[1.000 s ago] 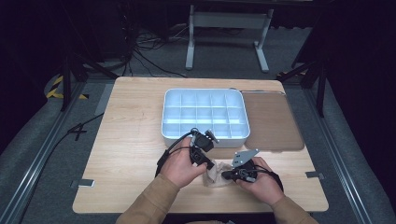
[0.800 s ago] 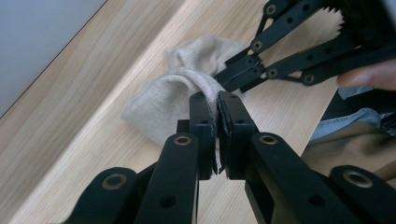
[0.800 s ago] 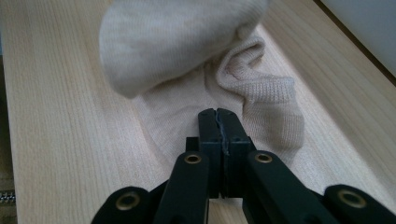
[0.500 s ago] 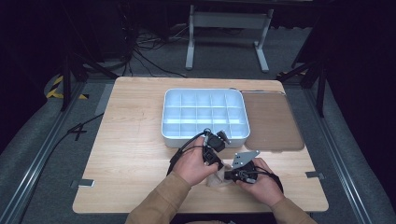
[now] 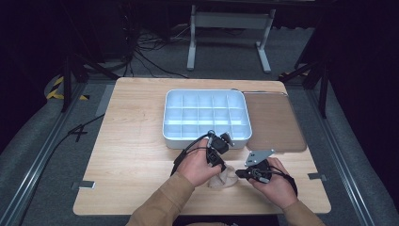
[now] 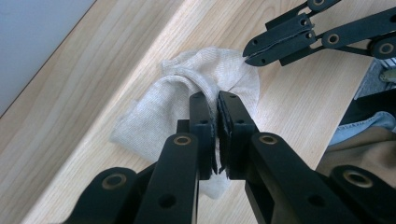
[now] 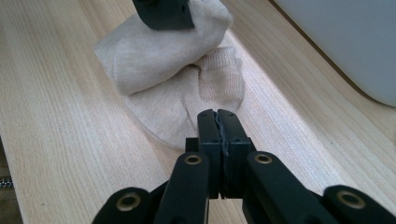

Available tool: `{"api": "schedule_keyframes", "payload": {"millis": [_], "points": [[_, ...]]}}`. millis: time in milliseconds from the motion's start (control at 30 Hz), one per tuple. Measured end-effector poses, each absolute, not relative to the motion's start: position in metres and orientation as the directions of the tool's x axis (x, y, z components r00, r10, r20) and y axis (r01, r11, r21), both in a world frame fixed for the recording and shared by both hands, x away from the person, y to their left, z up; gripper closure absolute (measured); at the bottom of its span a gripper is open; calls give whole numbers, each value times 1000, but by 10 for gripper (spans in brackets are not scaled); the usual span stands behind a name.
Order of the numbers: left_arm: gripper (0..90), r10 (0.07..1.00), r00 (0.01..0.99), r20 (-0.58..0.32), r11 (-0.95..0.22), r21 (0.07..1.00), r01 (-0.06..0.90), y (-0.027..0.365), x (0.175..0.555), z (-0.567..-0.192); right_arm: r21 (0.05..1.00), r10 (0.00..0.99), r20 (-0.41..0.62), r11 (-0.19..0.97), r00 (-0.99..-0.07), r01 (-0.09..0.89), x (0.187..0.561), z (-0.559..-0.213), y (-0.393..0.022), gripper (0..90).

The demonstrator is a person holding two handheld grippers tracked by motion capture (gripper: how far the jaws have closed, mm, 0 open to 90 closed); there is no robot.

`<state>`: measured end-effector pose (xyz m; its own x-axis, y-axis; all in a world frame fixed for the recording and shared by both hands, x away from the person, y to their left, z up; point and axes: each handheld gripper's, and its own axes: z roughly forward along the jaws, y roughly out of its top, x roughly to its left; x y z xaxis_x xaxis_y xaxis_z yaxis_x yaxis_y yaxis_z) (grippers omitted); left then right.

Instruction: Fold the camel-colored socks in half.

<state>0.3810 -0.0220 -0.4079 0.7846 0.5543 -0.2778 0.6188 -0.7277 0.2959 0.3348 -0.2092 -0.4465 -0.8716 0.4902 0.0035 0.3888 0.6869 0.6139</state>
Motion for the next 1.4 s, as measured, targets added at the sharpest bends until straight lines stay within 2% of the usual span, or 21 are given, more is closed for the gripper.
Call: {"api": "schedule_keyframes", "payload": {"millis": [600,1100,1167,1267,1400], "points": [[847,525,790,-317,-705,358,612,-25,376,-404,611,497,24,679,-867,406,336,-447,-211,895],[845,509,804,-308,-731,338,593,-38,375,-412,595,492,37,688,-870,414,340,-459,-208,897],[811,513,796,-322,-722,340,603,-37,376,-414,595,493,37,688,-869,415,339,-458,-208,895],[700,514,788,-338,-709,349,612,-34,376,-411,606,492,31,683,-870,408,338,-453,-210,894],[629,508,786,-352,-668,415,618,-22,371,-398,632,496,13,668,-868,392,338,-439,-216,893]]}}
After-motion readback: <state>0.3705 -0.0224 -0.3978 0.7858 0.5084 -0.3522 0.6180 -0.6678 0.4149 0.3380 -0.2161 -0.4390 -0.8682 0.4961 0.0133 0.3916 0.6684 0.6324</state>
